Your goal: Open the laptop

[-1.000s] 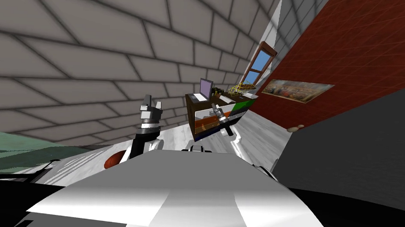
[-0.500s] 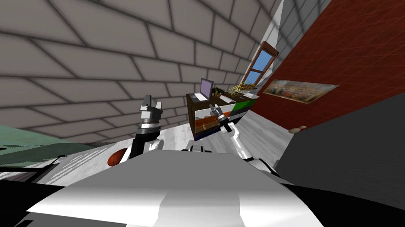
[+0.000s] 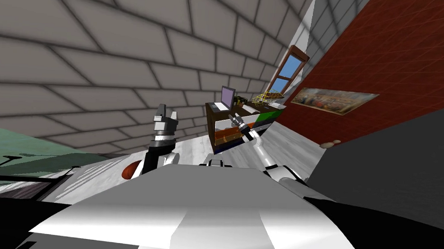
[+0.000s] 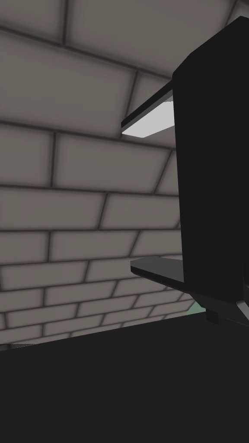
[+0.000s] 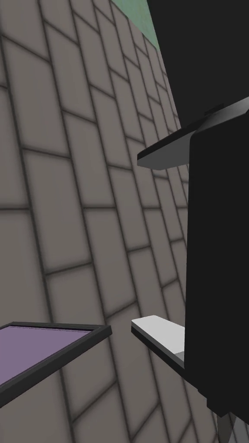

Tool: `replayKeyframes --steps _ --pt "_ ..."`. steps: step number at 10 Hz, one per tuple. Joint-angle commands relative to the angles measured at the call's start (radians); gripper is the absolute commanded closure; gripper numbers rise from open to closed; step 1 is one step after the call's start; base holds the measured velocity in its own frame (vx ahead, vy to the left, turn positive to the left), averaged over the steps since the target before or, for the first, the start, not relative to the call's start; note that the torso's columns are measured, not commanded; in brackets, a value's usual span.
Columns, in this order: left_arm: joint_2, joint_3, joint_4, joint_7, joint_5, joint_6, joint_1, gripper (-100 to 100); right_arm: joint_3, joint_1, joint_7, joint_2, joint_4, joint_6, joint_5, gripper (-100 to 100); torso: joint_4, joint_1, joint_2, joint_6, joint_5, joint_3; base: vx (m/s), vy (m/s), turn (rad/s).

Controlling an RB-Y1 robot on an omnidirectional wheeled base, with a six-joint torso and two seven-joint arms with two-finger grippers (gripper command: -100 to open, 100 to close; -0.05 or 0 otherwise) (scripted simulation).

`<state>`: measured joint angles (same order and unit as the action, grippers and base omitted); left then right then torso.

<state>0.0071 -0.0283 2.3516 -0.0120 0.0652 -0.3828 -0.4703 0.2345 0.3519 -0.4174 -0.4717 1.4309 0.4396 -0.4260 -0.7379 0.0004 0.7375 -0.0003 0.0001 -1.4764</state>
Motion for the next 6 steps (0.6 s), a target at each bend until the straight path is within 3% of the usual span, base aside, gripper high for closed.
replayKeyframes --steps 1,2,3,4,5,6 --pt "0.0 0.0 0.0 0.0 0.0 0.0 0.0 0 0.021 0.065 -0.034 -0.03 -0.079 -0.001 -0.046 -100 0.0 0.0 0.0 0.001 0.0 0.0 0.011 0.017 0.049" --pt "0.0 0.0 0.0 0.0 0.0 0.0 0.0 0 0.021 0.065 -0.034 -0.03 -0.096 -0.001 -0.046 -100 0.0 0.0 0.0 0.0 0.0 0.0 0.012 0.014 0.035" --pt "0.0 0.0 0.0 0.0 0.0 0.0 0.0 0 0.036 0.105 -0.054 -0.051 -0.132 -0.003 -0.076 -100 0.0 0.0 0.0 0.0 0.0 0.0 0.017 0.02 0.065" --pt "0.0 0.0 0.0 0.0 0.0 0.0 0.0 0 0.036 0.105 -0.054 -0.051 -0.148 -0.003 -0.076 -100 0.0 0.0 0.0 0.0 0.0 0.0 0.02 0.018 0.027" --pt "0.0 0.0 0.0 0.0 0.0 0.0 0.0 0 0.05 0.145 -0.074 -0.072 -0.181 -0.005 -0.104 -100 0.0 0.0 0.0 0.001 0.0 0.0 0.024 0.023 0.049" --pt "0.0 0.0 0.0 0.0 0.0 0.0 0.0 0 0.05 0.145 -0.074 -0.072 -0.199 -0.005 -0.104 -100 0.0 0.0 0.0 0.0 0.0 0.0 0.024 0.021 0.035"
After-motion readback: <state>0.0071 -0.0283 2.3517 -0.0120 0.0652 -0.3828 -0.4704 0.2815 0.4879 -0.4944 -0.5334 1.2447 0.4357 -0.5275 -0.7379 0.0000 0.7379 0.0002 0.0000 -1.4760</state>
